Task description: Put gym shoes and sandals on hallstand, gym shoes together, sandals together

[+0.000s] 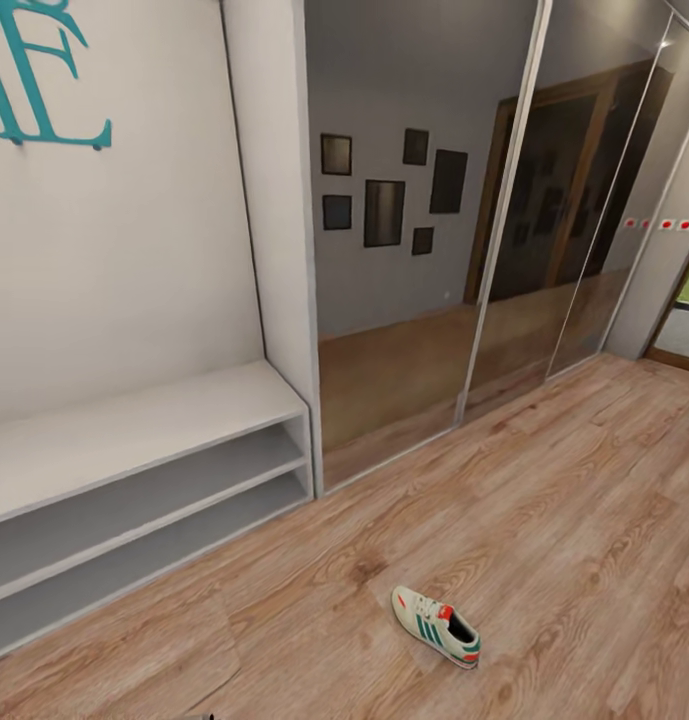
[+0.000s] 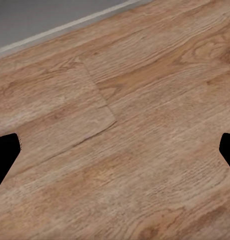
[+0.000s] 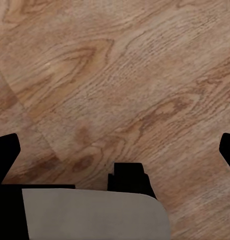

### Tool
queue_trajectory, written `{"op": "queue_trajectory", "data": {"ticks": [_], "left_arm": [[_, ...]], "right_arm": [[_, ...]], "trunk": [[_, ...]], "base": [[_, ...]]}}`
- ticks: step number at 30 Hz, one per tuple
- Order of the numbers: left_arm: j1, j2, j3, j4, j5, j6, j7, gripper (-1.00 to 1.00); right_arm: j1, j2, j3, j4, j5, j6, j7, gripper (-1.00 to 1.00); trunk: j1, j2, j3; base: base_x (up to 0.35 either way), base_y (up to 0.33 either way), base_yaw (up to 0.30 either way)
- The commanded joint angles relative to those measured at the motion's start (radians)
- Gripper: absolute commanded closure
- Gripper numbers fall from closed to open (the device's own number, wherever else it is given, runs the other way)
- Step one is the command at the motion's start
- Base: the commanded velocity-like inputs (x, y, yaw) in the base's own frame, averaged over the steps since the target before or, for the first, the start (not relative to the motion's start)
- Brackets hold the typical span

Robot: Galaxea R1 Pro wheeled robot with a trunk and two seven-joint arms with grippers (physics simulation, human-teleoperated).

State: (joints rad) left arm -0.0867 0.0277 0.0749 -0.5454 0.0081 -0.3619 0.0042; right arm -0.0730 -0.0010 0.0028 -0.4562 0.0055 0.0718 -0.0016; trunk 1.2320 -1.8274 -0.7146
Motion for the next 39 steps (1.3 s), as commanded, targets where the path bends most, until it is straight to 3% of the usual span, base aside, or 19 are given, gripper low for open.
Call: {"op": "queue_trajectory", "data": {"ticks": [1,10,39], "left_arm": [[-0.001,0.000,0.000,0.001,0.001,-0.003,0.000,-1.00],[-0.001,0.000,0.000,0.001,0.001,-0.003,0.000,-1.00],[-0.001,0.000,0.000,0.001,0.001,-0.003,0.000,-1.00]], "right_arm": [[0.000,0.000,0.000,-0.002,0.001,0.006,0.000,-1.00],[0.000,0.000,0.000,-0.002,0.001,0.006,0.000,-1.00],[0.000,0.000,0.003,-0.002,0.009,0.004,0.000,-1.00]], "trunk": [[0.004,-0.008,-0.003],[0.038,-0.071,-0.022],[0.149,-0.274,-0.112]], "base": [[0.000,0.000,0.158],[0.000,0.000,0.112],[0.000,0.000,0.003]]}}
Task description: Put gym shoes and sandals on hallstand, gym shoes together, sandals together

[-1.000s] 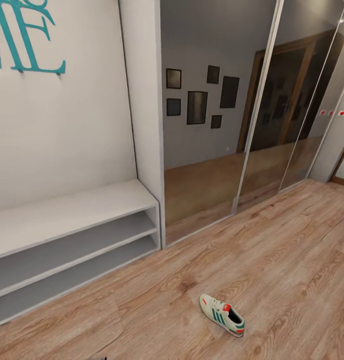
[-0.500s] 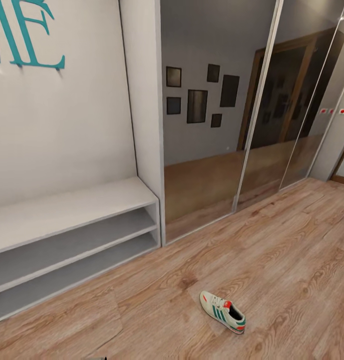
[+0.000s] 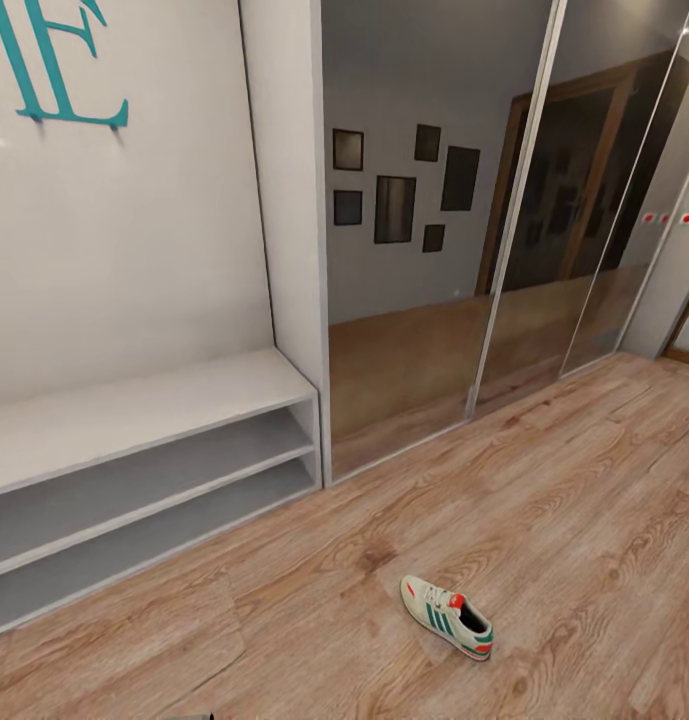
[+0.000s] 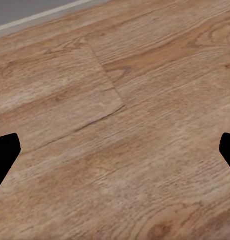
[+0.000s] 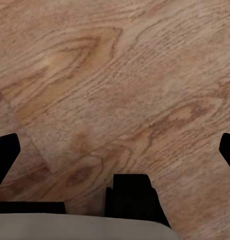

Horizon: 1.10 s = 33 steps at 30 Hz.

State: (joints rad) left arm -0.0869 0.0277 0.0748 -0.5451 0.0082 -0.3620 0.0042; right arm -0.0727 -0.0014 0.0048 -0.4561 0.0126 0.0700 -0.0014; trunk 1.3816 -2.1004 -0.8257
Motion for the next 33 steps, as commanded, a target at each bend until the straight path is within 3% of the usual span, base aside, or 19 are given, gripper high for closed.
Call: {"op": "queue_trajectory", "data": {"ticks": [1,8,13,19,33], "left_arm": [[-0.001,0.000,0.000,0.001,0.001,-0.003,0.000,-1.00],[-0.001,0.000,0.000,0.001,0.001,-0.003,0.000,-1.00],[-0.001,0.000,0.000,0.001,0.000,-0.003,0.000,-1.00],[-0.001,0.000,0.000,0.001,0.000,-0.003,0.000,-1.00],[-0.001,0.001,0.001,-0.004,-0.002,-0.003,0.000,-1.00]], "right_arm": [[0.000,0.000,0.000,-0.002,0.001,0.006,-0.001,-1.00],[-0.004,0.000,-0.006,-0.008,-0.004,0.013,-0.005,-1.00],[-0.123,-0.001,-0.009,-0.053,-0.004,0.066,-0.009,-1.00],[-0.193,-0.001,-0.008,-0.073,-0.008,0.194,-0.005,-1.00],[-0.202,0.000,-0.003,-0.062,-0.008,0.200,0.000,-1.00]], "trunk": [[0.004,-0.008,-0.004],[0.031,-0.057,-0.026],[0.050,-0.092,-0.042],[0.073,-0.134,-0.061],[0.126,-0.232,-0.104]], "base": [[0.000,0.000,0.000],[0.000,0.000,0.000],[0.000,0.000,0.000],[0.000,0.000,0.000],[0.000,0.000,0.000]]}}
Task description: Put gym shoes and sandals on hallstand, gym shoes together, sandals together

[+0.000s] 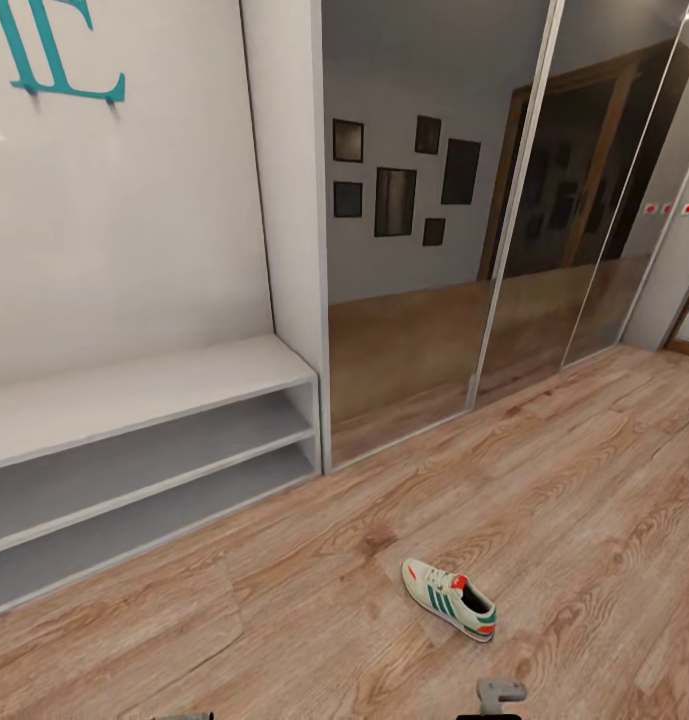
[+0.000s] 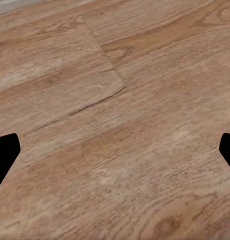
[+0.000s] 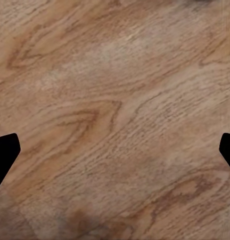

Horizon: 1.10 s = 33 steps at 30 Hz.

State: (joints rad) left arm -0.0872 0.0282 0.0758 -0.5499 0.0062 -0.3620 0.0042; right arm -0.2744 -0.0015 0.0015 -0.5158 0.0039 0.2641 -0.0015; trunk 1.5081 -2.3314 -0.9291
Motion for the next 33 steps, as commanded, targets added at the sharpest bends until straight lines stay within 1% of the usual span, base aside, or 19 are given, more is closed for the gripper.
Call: {"op": "queue_trajectory", "data": {"ticks": [1,6,8,9,13,16,22,27,28,32,33], "left_arm": [[-0.001,0.001,0.001,-0.002,0.001,-0.003,0.001,-1.00],[-0.014,0.003,0.002,-0.007,0.000,-0.003,0.002,-1.00],[-0.052,0.004,0.001,-0.054,0.000,-0.003,0.003,-1.00],[-0.057,0.004,0.002,-0.063,0.000,-0.003,0.003,-1.00],[-0.063,0.006,0.003,-0.075,0.000,-0.003,0.003,-1.00],[-0.065,0.007,0.013,-0.078,0.001,-0.003,0.003,-1.00],[-0.065,0.006,0.047,-0.071,0.000,-0.003,0.003,-1.00],[-0.065,0.006,0.101,-0.055,0.001,-0.003,0.003,-1.00],[-0.065,0.006,0.101,-0.055,0.001,-0.003,0.003,-1.00],[-0.065,0.005,0.168,-0.052,0.000,-0.003,0.003,-1.00],[-0.065,0.005,0.171,-0.052,0.000,-0.003,0.003,-1.00]], "right_arm": [[0.000,0.000,0.000,-0.001,0.000,0.005,0.000,-1.00],[0.000,0.000,0.000,0.000,-0.001,0.005,0.000,-1.00],[0.000,0.000,0.000,0.000,0.000,0.004,0.000,-1.00],[0.000,0.000,0.000,0.000,0.000,0.004,0.000,-1.00],[0.000,0.000,0.000,0.000,0.002,0.004,0.000,-1.00],[0.001,0.000,0.000,0.000,0.005,0.004,0.000,-1.00],[0.001,0.000,0.001,0.000,0.007,0.004,0.000,-1.00],[0.001,0.000,0.001,0.000,0.007,0.004,-0.002,-1.00],[0.001,0.000,0.001,0.000,0.007,0.004,-0.002,-1.00],[0.001,0.000,0.002,0.006,0.008,0.004,-0.003,-1.00],[0.001,0.000,0.002,0.009,0.008,0.004,-0.003,-1.00]], "trunk": [[0.004,-0.008,-0.004],[0.023,-0.043,-0.020],[0.031,-0.057,-0.026],[0.034,-0.064,-0.029],[0.050,-0.092,-0.042],[0.050,-0.092,-0.042],[0.050,-0.092,-0.042],[0.050,-0.092,-0.043],[0.050,-0.092,-0.043],[0.050,-0.092,-0.046],[0.050,-0.092,-0.047]], "base": [[0.000,0.000,0.000],[0.000,0.000,0.000],[0.000,0.000,0.000],[0.000,0.000,0.000],[0.000,0.000,0.000],[0.000,0.000,0.000],[0.000,0.000,0.000],[0.007,-0.039,0.038],[0.030,-0.130,0.115],[0.066,-0.266,0.210],[0.080,-0.321,0.250]]}}
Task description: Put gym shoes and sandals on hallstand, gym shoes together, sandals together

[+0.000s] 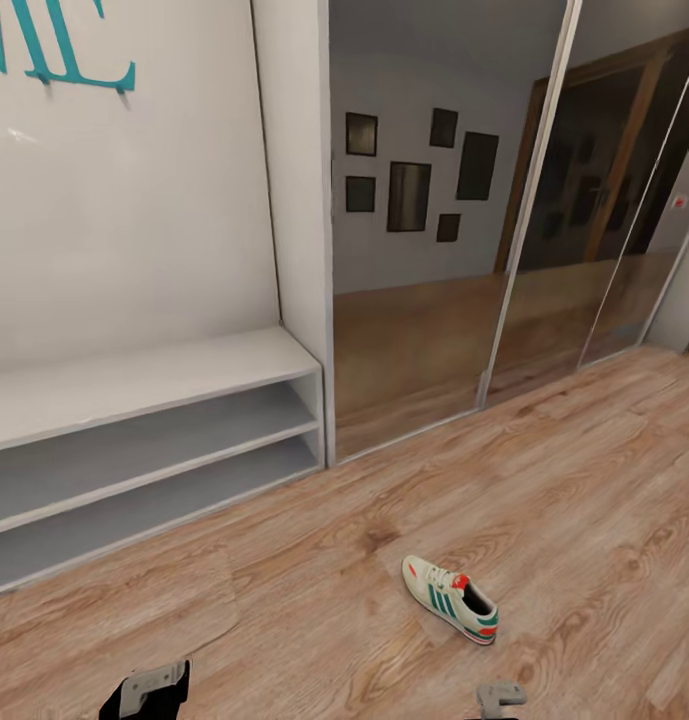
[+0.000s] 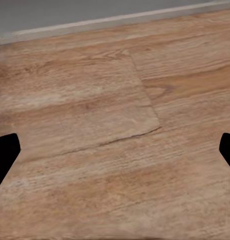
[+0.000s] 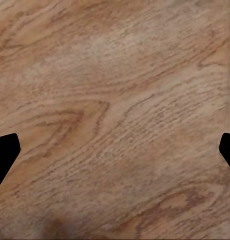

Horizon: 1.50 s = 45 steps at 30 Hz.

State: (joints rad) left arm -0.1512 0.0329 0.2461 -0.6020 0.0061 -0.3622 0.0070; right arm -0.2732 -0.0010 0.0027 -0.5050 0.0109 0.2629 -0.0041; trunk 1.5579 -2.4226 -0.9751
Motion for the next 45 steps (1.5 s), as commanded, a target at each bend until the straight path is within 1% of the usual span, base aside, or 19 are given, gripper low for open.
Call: {"op": "queue_trajectory", "data": {"ticks": [1,5,6,7,9,14,25,32,37,45], "left_arm": [[-0.001,0.000,0.003,0.001,0.000,-0.003,0.001,-1.00],[-0.001,-0.002,0.008,0.005,0.000,-0.003,0.000,-1.00],[-0.001,-0.003,0.009,0.014,-0.001,-0.003,0.000,-1.00],[-0.001,-0.003,0.009,0.017,-0.002,-0.003,0.000,-1.00],[-0.001,-0.004,0.009,0.026,-0.002,-0.003,-0.001,-1.00],[-0.001,-0.004,0.009,0.032,-0.003,-0.003,-0.001,-1.00],[-0.001,-0.005,0.009,0.034,-0.002,-0.003,-0.001,-1.00],[-0.001,-0.005,0.009,0.035,-0.002,-0.003,-0.001,-1.00],[-0.001,-0.005,0.010,0.035,0.000,-0.003,-0.001,-1.00],[-0.001,-0.005,0.011,0.035,0.001,-0.003,-0.001,-1.00]], "right_arm": [[0.000,0.000,0.000,0.003,0.001,0.006,0.000,-1.00],[0.000,0.000,0.001,0.036,0.002,0.006,0.000,-1.00],[0.000,0.000,0.001,0.064,0.003,0.005,-0.001,-1.00],[0.000,0.001,0.001,0.069,0.003,0.003,0.000,-1.00],[0.000,0.001,0.002,0.081,0.002,-0.013,0.001,-1.00],[0.000,0.001,0.001,0.087,0.001,-0.031,0.001,-1.00],[0.000,0.001,0.000,0.089,-0.005,-0.037,0.000,-1.00],[0.000,0.001,0.000,0.090,-0.005,-0.038,0.000,-1.00],[0.000,0.001,0.000,0.091,-0.005,-0.038,-0.001,-1.00],[0.000,0.001,0.000,0.091,-0.005,-0.038,-0.001,-1.00]], "trunk": [[0.000,0.000,-0.002],[0.000,0.000,-0.004],[0.000,0.000,-0.004],[0.000,0.000,-0.004],[0.000,0.000,-0.004],[0.000,0.000,-0.004],[0.000,0.000,-0.004],[0.000,0.000,-0.004],[0.000,0.000,-0.004],[0.000,0.000,-0.004]], "base": [[0.081,-0.325,0.243],[0.068,-0.334,0.145],[0.021,-0.341,0.039],[0.017,-0.342,0.031],[0.009,-0.343,0.016],[0.003,-0.343,0.006],[0.000,-0.343,0.022],[0.007,-0.343,0.202],[0.138,-0.279,0.264],[0.051,-0.068,0.275]]}}
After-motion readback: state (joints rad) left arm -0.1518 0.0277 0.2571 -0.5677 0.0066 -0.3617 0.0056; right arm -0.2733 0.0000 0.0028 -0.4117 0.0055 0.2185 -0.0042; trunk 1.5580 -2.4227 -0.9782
